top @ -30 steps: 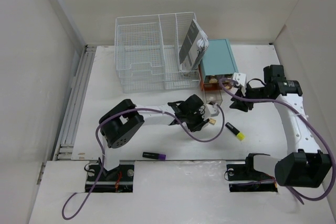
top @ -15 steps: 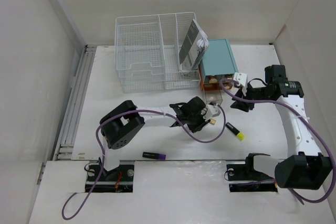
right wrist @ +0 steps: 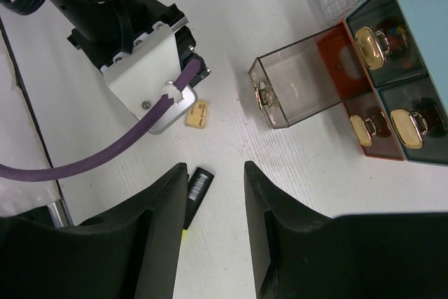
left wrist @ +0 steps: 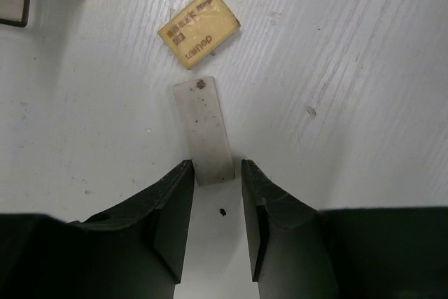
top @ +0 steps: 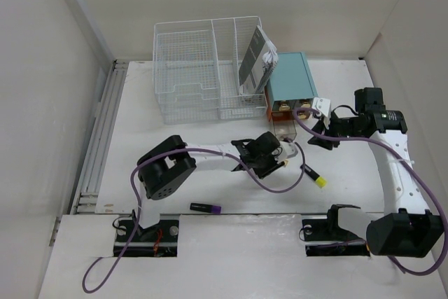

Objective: Organize the desk

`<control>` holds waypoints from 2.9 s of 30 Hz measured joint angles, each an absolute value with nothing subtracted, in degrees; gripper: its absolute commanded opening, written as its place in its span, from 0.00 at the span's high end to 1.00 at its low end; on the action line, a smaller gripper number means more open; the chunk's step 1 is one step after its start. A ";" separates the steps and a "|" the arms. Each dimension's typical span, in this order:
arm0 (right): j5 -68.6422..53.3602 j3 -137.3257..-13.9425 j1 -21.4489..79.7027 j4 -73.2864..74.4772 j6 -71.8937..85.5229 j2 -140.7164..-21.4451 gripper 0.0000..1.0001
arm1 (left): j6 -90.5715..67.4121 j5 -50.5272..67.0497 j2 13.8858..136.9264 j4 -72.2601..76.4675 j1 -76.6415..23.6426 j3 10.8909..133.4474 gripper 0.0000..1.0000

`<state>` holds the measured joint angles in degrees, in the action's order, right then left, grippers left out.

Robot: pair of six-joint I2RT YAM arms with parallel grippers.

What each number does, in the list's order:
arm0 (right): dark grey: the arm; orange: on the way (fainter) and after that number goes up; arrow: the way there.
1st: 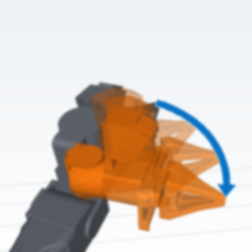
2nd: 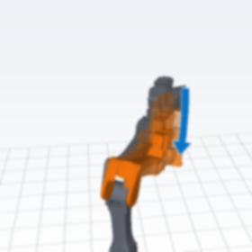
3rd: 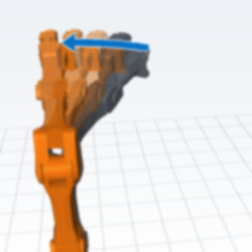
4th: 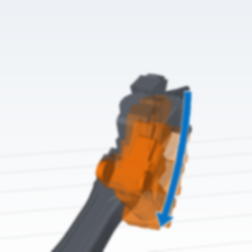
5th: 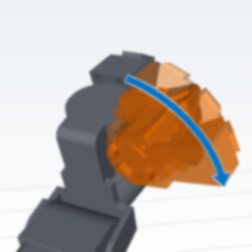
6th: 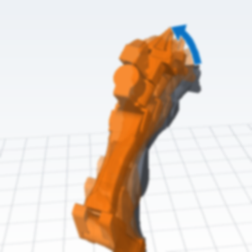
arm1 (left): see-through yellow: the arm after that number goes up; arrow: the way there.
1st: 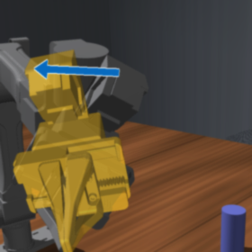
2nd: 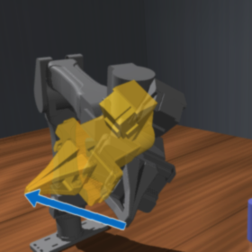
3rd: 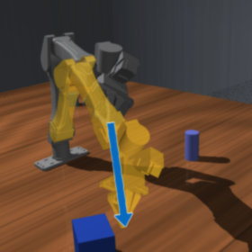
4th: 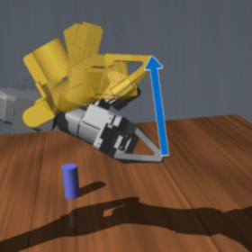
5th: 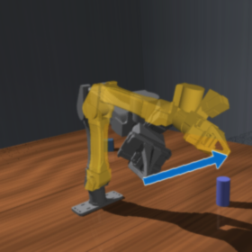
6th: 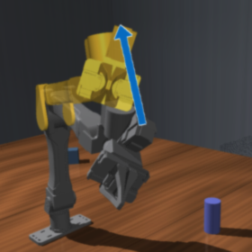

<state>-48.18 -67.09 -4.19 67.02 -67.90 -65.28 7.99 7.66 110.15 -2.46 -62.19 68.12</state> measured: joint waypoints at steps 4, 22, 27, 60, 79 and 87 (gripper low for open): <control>-48.21 -67.09 -4.19 67.05 -67.88 -65.23 0.55 | 7.94 5.85 110.85 -2.61 -63.00 69.04 0.67; -48.23 -67.00 -4.34 67.07 -67.42 -63.48 0.55 | 6.26 3.55 111.02 -2.09 -63.75 69.14 1.00; -46.19 -66.63 -5.69 65.06 -64.18 -61.80 0.55 | 4.12 2.48 107.31 -0.69 -63.72 64.27 1.00; -11.64 -54.78 22.94 42.00 -32.23 -82.52 0.42 | -19.42 -6.33 46.37 1.08 -56.47 41.69 1.00; -5.63 -62.22 29.41 45.52 -28.91 -92.09 0.42 | -20.53 -7.84 46.39 1.08 -56.49 40.93 1.00; -5.85 -62.33 30.26 46.87 -29.15 -94.94 0.42 | -20.51 -8.16 46.33 1.08 -56.49 40.93 1.00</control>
<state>-5.85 -62.33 30.26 46.87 -29.15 -94.94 -20.51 -8.16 46.33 1.08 -56.49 40.93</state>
